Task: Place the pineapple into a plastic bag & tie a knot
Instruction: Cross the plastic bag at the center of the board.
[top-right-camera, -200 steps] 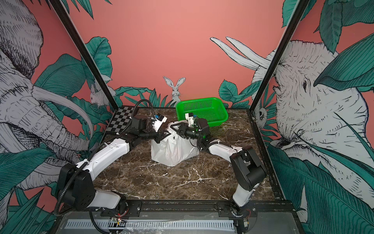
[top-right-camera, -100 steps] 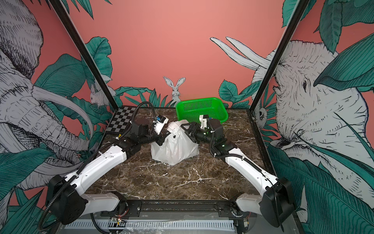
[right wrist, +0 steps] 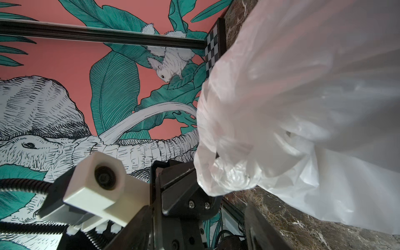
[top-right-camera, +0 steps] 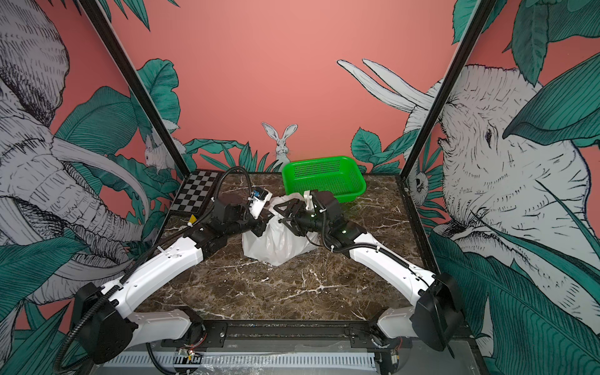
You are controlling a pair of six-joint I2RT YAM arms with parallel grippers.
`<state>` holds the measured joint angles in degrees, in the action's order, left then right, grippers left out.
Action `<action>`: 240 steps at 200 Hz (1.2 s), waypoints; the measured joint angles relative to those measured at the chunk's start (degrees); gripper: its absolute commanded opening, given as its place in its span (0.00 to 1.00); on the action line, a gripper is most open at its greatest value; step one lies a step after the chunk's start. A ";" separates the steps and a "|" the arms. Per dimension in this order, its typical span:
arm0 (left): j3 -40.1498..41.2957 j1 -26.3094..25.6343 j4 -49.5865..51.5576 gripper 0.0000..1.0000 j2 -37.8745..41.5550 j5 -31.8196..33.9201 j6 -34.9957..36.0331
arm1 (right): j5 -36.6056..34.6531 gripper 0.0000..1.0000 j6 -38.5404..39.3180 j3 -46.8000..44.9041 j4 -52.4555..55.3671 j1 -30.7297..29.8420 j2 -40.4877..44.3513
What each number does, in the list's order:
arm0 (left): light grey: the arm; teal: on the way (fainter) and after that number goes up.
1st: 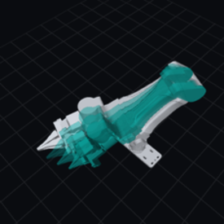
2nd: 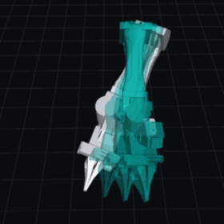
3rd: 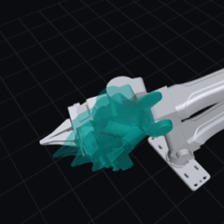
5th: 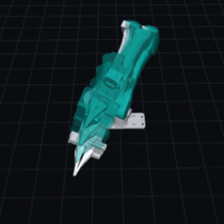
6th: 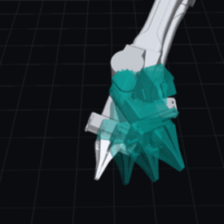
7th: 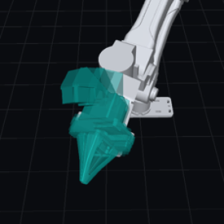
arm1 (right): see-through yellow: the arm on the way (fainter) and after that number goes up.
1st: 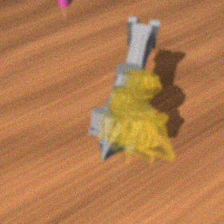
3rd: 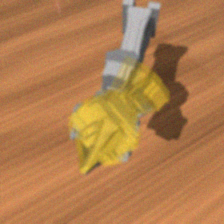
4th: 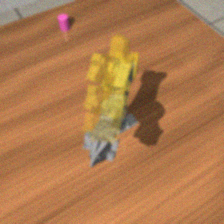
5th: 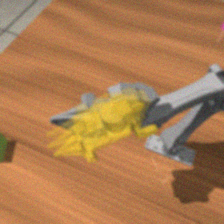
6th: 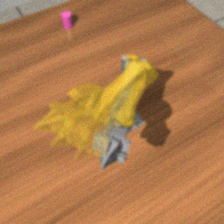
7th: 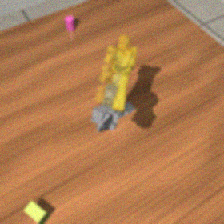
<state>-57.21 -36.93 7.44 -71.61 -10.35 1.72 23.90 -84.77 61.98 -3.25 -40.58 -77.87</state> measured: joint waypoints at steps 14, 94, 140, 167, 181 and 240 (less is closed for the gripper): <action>0.00 -0.31 0.02 0.00 0.02 -0.07 0.00 | -0.50 0.67 -0.13 0.00 -0.48 0.00 -1.09; 0.00 -3.02 1.55 0.00 0.48 -0.85 -0.48 | -2.14 0.62 0.31 3.34 -2.86 0.11 -7.48; 0.00 -6.01 2.19 0.00 0.59 0.83 -1.16 | 0.92 0.42 0.79 3.54 -5.11 1.29 -10.32; -0.11 -7.23 1.70 0.00 0.37 1.68 -2.14 | 3.65 0.21 1.70 3.28 -6.27 2.49 -11.47; -0.79 -7.98 1.40 0.00 -0.17 2.40 -2.47 | 5.16 0.12 2.27 2.99 -6.93 3.50 -11.72; -1.68 -9.31 -1.68 0.13 -2.12 4.81 -4.37 | 13.75 0.00 4.04 1.49 -13.75 7.74 -13.09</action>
<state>-58.89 -46.24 5.76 -73.73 -5.54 -2.66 37.65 -80.73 63.46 -16.99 -32.84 -90.96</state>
